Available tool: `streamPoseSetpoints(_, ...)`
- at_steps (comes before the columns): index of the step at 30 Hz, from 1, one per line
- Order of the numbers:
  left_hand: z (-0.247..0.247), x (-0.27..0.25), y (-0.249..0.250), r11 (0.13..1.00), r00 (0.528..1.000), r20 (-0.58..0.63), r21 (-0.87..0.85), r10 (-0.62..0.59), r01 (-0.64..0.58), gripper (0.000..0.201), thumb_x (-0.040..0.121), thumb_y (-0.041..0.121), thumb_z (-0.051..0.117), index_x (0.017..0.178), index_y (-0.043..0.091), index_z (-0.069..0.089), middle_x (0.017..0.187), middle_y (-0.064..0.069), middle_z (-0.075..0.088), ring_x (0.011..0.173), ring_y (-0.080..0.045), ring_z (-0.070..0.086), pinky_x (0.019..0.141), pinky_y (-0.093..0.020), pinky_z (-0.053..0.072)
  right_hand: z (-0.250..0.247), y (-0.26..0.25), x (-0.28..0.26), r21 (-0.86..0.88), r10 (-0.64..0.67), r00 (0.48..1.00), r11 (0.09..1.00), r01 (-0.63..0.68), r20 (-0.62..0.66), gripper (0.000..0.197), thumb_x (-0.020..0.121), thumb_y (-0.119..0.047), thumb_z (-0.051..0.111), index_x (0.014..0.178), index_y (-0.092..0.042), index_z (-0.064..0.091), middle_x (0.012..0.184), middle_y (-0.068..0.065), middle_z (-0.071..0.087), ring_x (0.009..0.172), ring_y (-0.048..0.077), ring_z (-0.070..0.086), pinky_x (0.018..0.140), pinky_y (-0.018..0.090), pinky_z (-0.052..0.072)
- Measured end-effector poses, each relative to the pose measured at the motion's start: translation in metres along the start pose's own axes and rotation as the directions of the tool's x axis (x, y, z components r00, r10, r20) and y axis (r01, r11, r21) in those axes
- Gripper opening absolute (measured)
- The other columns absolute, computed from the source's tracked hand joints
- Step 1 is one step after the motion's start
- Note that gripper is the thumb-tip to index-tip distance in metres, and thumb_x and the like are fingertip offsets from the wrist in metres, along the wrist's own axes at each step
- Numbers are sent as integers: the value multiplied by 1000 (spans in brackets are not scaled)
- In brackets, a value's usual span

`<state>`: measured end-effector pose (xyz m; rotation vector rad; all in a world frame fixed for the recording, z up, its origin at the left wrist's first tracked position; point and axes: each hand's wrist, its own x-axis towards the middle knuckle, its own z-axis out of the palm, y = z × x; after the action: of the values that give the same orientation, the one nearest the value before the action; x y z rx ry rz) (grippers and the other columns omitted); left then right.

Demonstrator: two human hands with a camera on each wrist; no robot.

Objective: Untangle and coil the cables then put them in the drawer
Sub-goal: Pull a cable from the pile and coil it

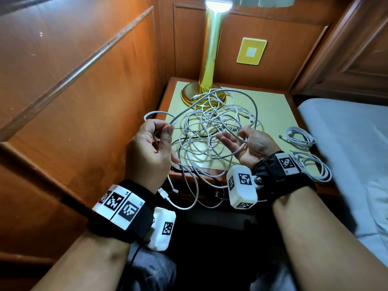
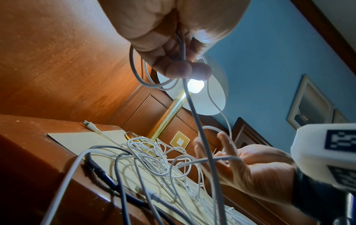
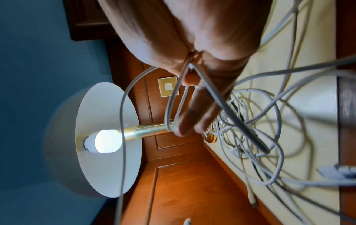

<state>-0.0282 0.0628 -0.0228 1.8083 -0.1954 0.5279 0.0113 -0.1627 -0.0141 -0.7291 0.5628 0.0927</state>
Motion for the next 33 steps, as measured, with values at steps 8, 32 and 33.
streamPoseSetpoints(8,-1,-1,9,998,1000,-11,-57,3,-4,20,102,39,54,97,20,59,54,2,61,45,-21,63,51,-42,55,-5,-8,0,162,54,978,983,-88,201,48,107,-39,32,148,-14,35,92,17,72,66,15,74,50,32,59)
streamPoseSetpoints(32,-18,-103,106,809,921,37,-465,-387,359,14,105,15,49,96,9,59,61,4,54,54,-23,71,48,-26,54,-79,63,-190,-870,-8,933,359,337,359,85,67,-50,85,133,-20,41,107,5,69,97,13,70,86,26,52)
streamPoseSetpoints(33,-19,-109,113,810,917,43,-455,-396,370,15,105,15,50,95,8,58,63,-1,54,54,-24,71,47,-26,55,-85,62,-199,-895,-101,933,262,361,346,84,70,-49,85,135,-22,40,108,3,65,98,12,67,88,25,52)
